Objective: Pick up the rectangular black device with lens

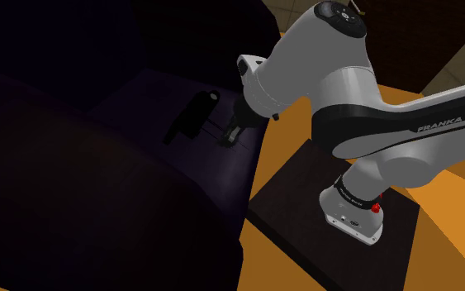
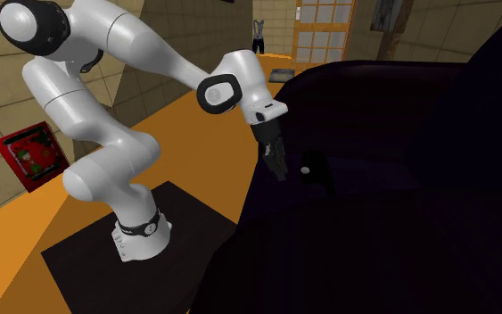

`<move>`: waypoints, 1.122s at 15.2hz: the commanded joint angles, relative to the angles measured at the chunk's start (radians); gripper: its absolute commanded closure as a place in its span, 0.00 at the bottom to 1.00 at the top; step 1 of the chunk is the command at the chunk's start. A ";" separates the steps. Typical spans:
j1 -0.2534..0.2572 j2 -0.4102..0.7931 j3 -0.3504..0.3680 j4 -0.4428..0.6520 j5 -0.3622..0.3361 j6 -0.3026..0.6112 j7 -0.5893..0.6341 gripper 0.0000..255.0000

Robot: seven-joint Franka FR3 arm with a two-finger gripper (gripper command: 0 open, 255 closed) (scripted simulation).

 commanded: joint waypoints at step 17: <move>0.015 -0.048 -0.048 0.084 0.005 -0.132 -0.035 1.00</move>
